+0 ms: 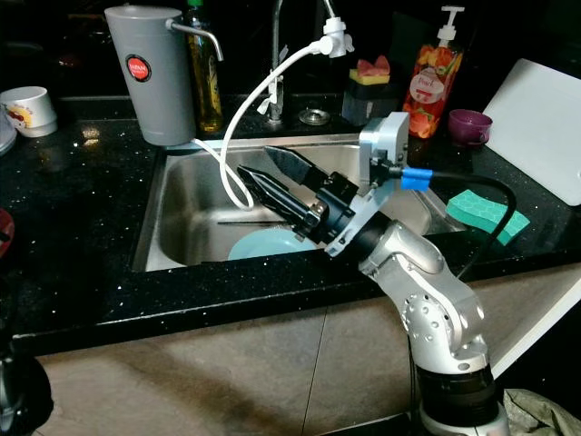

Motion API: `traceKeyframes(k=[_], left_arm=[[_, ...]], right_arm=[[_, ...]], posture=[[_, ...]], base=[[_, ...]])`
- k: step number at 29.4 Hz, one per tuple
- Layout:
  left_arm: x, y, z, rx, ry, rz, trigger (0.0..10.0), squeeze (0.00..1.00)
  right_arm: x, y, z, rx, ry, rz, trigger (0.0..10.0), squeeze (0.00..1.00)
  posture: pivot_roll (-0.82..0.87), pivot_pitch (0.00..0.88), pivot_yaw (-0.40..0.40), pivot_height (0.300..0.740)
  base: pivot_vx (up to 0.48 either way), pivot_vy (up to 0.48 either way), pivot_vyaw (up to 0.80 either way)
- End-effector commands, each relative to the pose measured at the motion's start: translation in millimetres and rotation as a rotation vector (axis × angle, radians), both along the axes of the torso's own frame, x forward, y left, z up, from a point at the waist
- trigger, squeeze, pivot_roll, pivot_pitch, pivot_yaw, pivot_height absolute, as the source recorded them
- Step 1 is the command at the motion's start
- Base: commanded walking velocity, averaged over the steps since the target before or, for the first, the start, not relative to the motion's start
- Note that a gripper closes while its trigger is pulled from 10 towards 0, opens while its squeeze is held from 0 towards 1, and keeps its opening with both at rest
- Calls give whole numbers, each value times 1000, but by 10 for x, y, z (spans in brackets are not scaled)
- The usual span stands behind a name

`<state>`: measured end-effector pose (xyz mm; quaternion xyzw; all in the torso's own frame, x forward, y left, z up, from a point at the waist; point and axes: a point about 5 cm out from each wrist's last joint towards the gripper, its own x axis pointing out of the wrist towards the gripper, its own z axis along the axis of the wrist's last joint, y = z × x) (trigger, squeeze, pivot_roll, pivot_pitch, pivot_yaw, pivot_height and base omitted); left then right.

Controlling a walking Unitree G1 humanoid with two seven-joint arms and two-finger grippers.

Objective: Kitchen organization

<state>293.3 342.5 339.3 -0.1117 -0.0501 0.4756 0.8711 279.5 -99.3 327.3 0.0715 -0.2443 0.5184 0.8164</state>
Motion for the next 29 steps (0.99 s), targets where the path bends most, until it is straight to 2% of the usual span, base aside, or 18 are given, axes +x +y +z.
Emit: traceKeyframes(k=[1, 6, 10, 12, 13, 14, 15, 16, 17, 18, 29], left_arm=[[-32, 13, -27, -38, -3, 12, 10000, 0], [-2, 24, -173, -198, -32, -8, 10000, 0], [24, 28, -201, -264, -53, -34, 10000, 0], [28, 31, -202, -271, -56, -38, 10000, 0], [31, 42, -198, -275, -59, -39, 8706, 0], [29, 53, -191, -272, -59, -37, 4314, 0], [27, 65, -183, -270, -60, -34, 2667, 0], [27, 65, -183, -270, -60, -34, 2667, 0], [22, 75, -177, -270, -61, -30, 2078, 0], [19, 83, -175, -276, -65, -27, 0, 0], [6, 116, -176, -293, -80, -18, 0, 0]], right_arm=[[-50, 17, 1, 0, -5, 22, 10000, 0], [-49, 26, 5, 7, -2, 20, 10000, 0], [-53, 33, 10, 5, -3, 19, 10000, 0], [-54, 35, 9, 4, -3, 19, 10000, 0], [-55, 37, 8, 4, -3, 18, 10000, 0], [-58, 37, 8, 4, -3, 19, 10000, 0], [-60, 38, 7, 4, -2, 19, 10000, 0], [-60, 38, 7, 4, -2, 19, 10000, 0], [-61, 39, 7, 5, -2, 19, 10000, 0], [-62, 40, 7, 6, -1, 18, 10000, 0], [-59, 42, 14, 9, -1, 16, 10000, 0]], posture=[[112, 168, -38, 740], [109, 173, -41, 740], [109, 173, -41, 740], [109, 173, -41, 740], [109, 173, -41, 740], [107, 176, -42, 740], [107, 176, -42, 740], [107, 176, -42, 740], [107, 176, -42, 740], [107, 176, -42, 740], [108, 176, -44, 740]], base=[[0, 0, 0], [0, 0, 0], [0, 0, 0], [0, 0, 0], [0, 0, 0], [0, 0, 0], [0, 0, 0], [0, 0, 0], [0, 0, 0], [0, 0, 0], [0, 0, 0]])
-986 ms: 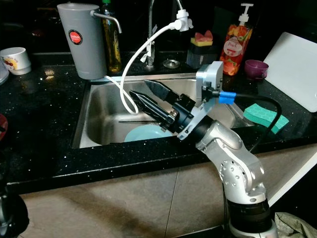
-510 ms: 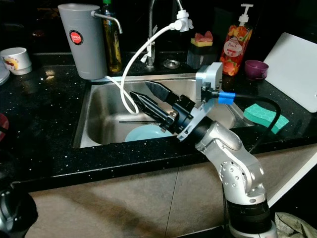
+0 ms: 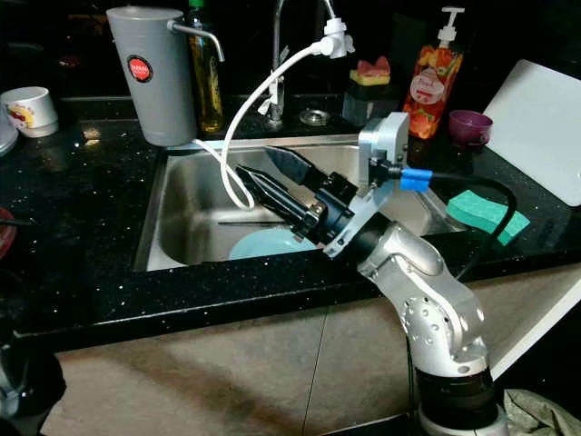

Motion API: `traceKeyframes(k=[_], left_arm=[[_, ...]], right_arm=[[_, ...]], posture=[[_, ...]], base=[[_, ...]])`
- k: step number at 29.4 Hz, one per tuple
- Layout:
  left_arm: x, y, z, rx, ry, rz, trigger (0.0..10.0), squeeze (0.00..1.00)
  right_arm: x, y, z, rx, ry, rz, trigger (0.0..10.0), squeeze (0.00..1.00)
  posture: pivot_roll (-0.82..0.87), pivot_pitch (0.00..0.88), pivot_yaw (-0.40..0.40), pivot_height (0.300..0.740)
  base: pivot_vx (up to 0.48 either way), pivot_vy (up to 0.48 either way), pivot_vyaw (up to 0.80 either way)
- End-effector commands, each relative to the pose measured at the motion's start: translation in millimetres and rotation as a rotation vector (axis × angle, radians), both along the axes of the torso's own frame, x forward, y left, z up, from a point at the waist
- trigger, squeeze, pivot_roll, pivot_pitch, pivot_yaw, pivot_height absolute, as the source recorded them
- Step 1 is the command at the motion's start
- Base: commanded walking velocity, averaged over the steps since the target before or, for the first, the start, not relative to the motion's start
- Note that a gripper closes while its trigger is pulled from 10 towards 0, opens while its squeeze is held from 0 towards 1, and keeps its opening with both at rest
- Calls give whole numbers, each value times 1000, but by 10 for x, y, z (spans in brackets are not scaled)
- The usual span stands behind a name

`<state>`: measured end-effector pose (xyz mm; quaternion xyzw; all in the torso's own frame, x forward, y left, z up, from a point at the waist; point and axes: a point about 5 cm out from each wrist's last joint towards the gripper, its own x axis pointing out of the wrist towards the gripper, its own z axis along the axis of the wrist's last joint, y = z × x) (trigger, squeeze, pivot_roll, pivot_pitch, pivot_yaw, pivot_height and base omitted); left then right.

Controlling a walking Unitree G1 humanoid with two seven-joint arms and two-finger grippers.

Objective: Kitchen organization

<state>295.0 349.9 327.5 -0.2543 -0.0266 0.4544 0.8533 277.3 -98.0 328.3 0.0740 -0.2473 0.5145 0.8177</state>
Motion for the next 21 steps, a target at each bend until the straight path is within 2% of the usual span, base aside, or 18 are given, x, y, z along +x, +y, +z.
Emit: traceKeyframes(k=[1, 6, 7, 8, 9, 10, 13, 17, 21], left_arm=[[-12, 42, -52, -12, 23, 18, 0, 0], [-23, 39, 20, 64, 18, 32, 0, 0], [-28, -2, 125, 136, -3, 36, 9608, 0], [-28, -2, 125, 136, -3, 36, 9608, 0], [-25, -53, 232, 201, -36, 25, 10000, 0], [-24, -66, 257, 214, -45, 20, 10000, 0], [-16, -85, 287, 228, -54, 14, 10000, 0], [44, -204, 421, 288, -137, -66, 10000, 0], [100, -301, 494, 315, -179, -130, 10000, 0]], right_arm=[[-36, 28, 5, 0, 0, 21, 10000, 0], [-37, 25, 6, 4, 2, 18, 10000, 0], [-35, 23, 6, 4, 2, 15, 10000, 0], [-35, 23, 6, 4, 2, 15, 10000, 0], [-32, 18, 5, 5, 4, 10, 10000, 0], [-30, 17, 5, 5, 4, 8, 10000, 0], [-19, 11, 6, 7, 6, 1, 10000, 0], [3, 4, 8, 14, 9, -17, 10000, 0], [4, 7, 11, 15, 8, -19, 10000, 0]], posture=[[108, 176, -44, 740], [108, 176, -44, 740], [108, 176, -44, 740], [108, 176, -44, 740], [108, 176, -44, 740], [108, 176, -44, 740], [106, 180, -44, 740], [106, 180, -42, 740], [105, 180, -41, 740]], base=[[0, 0, 0], [0, 0, 0], [0, 0, 0], [0, 0, 0], [0, 0, 0], [0, 0, 0], [0, 0, 0], [0, 0, 0], [0, 0, 0]])
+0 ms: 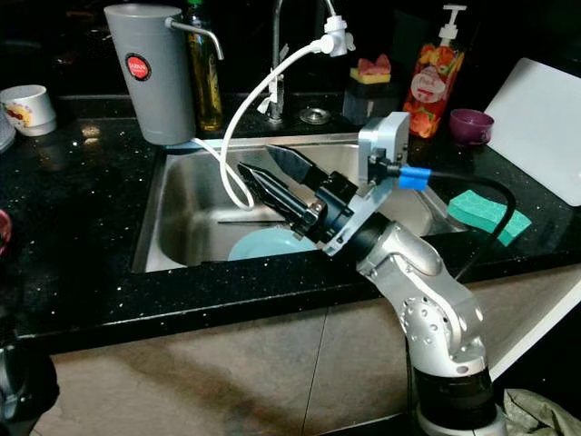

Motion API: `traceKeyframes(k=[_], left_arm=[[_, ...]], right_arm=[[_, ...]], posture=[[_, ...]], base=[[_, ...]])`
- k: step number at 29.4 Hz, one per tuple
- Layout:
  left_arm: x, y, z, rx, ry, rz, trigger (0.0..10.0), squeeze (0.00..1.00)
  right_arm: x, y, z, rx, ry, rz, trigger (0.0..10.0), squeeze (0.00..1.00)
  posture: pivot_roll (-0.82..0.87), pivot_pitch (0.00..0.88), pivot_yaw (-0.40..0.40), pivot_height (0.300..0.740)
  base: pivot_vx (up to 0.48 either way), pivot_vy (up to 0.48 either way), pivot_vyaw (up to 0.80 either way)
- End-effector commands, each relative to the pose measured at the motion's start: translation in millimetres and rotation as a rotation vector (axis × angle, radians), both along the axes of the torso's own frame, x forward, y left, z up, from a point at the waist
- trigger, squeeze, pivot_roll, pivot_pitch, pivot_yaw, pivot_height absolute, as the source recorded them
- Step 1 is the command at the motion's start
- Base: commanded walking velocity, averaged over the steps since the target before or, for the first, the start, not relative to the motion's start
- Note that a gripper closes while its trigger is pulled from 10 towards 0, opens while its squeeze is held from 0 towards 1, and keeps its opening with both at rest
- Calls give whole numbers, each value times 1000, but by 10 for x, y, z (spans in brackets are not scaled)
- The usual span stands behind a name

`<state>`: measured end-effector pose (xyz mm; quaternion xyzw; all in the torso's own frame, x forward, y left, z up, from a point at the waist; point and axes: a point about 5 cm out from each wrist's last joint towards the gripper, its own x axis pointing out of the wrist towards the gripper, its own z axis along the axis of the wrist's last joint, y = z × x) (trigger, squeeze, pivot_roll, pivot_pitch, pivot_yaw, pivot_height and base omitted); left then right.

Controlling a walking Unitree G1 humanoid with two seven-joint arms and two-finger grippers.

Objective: Kitchen organization

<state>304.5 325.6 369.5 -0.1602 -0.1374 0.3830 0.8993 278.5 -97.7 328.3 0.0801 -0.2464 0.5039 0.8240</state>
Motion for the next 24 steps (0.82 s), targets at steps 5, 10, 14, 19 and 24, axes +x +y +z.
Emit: traceKeyframes(k=[5, 10, 14, 19, 24], left_arm=[[91, -282, 243, 136, -113, -180, 10000, 0], [345, -829, 265, 253, -105, -598, 10000, 0], [498, -1069, 129, 357, -2, -752, 10000, 0], [791, -1303, -150, 395, 104, -940, 10000, 0], [932, -1403, -320, 423, 150, -1019, 10000, 0]], right_arm=[[-6, -3, 14, 5, -3, -7, 10000, 0], [11, -8, 15, 8, -2, -23, 10000, 0], [62, -21, 15, 10, 2, -73, 10000, 0], [325, -151, -53, -24, 65, -334, 10000, 0], [525, -354, -123, -39, 119, -574, 10000, 0]], posture=[[103, 181, -38, 740], [101, 181, -40, 740], [96, 180, -40, 740], [84, 181, -36, 740], [64, 183, -31, 740]], base=[[0, 0, 0], [0, 0, 0], [0, 0, 0], [0, 0, 0], [0, 0, 0]])
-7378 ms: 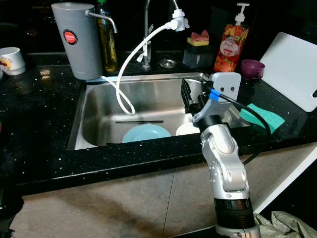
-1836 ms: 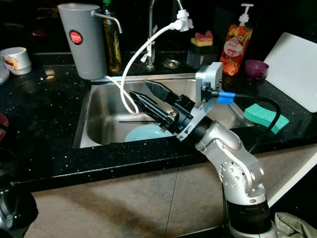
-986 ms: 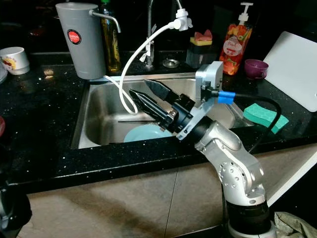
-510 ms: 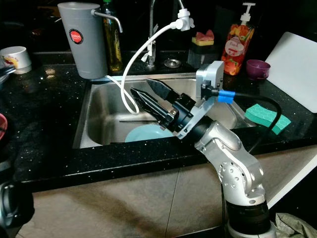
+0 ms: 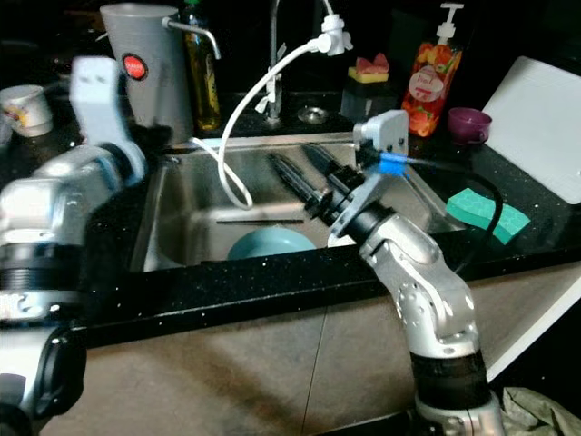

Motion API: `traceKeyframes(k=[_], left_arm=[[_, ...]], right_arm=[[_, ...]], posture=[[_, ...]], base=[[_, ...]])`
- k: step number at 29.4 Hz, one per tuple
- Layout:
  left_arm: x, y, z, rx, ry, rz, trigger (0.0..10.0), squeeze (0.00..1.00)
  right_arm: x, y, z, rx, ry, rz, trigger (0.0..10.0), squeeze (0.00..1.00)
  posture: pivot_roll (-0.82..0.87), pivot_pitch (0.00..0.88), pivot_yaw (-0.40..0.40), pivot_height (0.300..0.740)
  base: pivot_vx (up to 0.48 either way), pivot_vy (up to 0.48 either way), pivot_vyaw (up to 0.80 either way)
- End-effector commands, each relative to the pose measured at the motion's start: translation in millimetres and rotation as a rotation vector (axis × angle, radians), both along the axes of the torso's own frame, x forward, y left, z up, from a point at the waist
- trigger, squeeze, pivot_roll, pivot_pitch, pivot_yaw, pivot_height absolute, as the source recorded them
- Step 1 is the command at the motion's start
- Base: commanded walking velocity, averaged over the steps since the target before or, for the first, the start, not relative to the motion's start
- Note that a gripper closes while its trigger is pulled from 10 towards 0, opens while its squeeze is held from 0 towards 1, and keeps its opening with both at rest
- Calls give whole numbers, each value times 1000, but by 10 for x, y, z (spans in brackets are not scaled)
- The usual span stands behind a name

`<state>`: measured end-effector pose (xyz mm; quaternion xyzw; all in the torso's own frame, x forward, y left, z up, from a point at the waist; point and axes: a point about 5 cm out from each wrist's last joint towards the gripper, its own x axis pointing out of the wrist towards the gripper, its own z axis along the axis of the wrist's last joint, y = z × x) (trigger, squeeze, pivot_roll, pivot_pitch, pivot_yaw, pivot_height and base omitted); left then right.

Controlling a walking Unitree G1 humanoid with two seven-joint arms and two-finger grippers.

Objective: Kitchen organization

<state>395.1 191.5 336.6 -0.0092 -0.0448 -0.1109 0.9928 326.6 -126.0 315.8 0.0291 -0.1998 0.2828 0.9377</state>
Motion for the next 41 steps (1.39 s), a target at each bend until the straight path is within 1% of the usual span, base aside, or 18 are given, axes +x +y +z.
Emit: traceKeyframes(k=[1, 3, 4, 6, 8, 9, 10, 11, 12, 13, 14, 17, 20, 21, 22, 28, 30, 41], left_arm=[[26, -63, 9, 28, -18, -29, 10000, 0], [91, -165, -118, 125, -38, -97, 10000, 0], [91, -165, -118, 125, -38, -97, 10000, 0], [138, -288, -208, 258, -95, -117, 10000, 0], [146, -419, -254, 327, -135, -183, 10000, 0], [146, -419, -254, 327, -135, -183, 10000, 0], [150, -486, -288, 388, -150, -219, 10000, 0], [150, -486, -288, 388, -150, -219, 10000, 0], [151, -541, -322, 442, -160, -249, 10000, 592], [151, -541, -322, 442, -160, -249, 10000, 592], [153, -589, -355, 465, -162, -280, 10000, 1000], [139, -660, -346, 439, -197, -349, 10000, 1000], [127, -644, -276, 397, -247, -350, 10000, 1000], [121, -627, -254, 390, -259, -342, 10000, 169], [113, -608, -225, 378, -273, -339, 10000, 0], [17, -546, -78, 335, -348, -343, 10000, 0], [-81, -529, -22, 314, -389, -341, 10000, 0], [-328, -509, -51, 253, -416, -318, 10000, 0]], right_arm=[[45, -70, 2, -3, 0, -72, 10000, 0], [156, -246, -39, 4, 28, -247, 10000, 0], [156, -246, -39, 4, 28, -247, 10000, 0], [180, -361, -30, 33, 8, -367, 10000, 0], [169, -403, 0, 69, -21, -418, 10000, 0], [169, -403, 0, 69, -21, -418, 10000, 0], [162, -412, 22, 94, -37, -434, 10000, 0], [162, -412, 22, 94, -37, -434, 10000, 0], [152, -416, 42, 118, -49, -441, 10000, 0], [152, -416, 42, 118, -49, -441, 10000, 0], [141, -416, 62, 142, -64, -446, 10000, 0], [104, -389, 99, 183, -94, -436, 10000, 0], [82, -353, 105, 213, -103, -414, 10000, 0], [79, -342, 102, 219, -102, -408, 10000, 0], [77, -327, 99, 225, -103, -401, 10000, 0], [66, -274, 92, 248, -106, -379, 10000, 0], [62, -253, 85, 264, -105, -370, 10000, 0], [32, -176, 71, 280, -109, -349, 10000, 0]], posture=[[64, 183, -31, 740], [54, 185, -27, 740], [54, 185, -27, 740], [43, 186, -20, 740], [38, 183, -17, 740], [38, 183, -17, 740], [38, 183, -17, 740], [38, 183, -17, 740], [38, 183, -17, 740], [38, 183, -17, 740], [32, 178, -12, 740], [32, 178, -12, 740], [33, 172, -11, 740], [33, 172, -11, 740], [33, 172, -11, 740], [44, 169, -13, 740], [52, 168, -14, 740], [56, 150, -6, 740]], base=[[0, 0, 0], [0, 0, 0], [0, 0, 0], [0, 0, 0], [0, 0, 0], [0, 0, 0], [0, 0, 0], [0, 0, 0], [0, 0, 0], [0, 0, 0], [0, 0, 0], [0, 0, 0], [0, 0, 0], [0, 0, 0], [0, 0, 0], [0, 0, 0], [0, 0, 0], [0, 0, 0]])
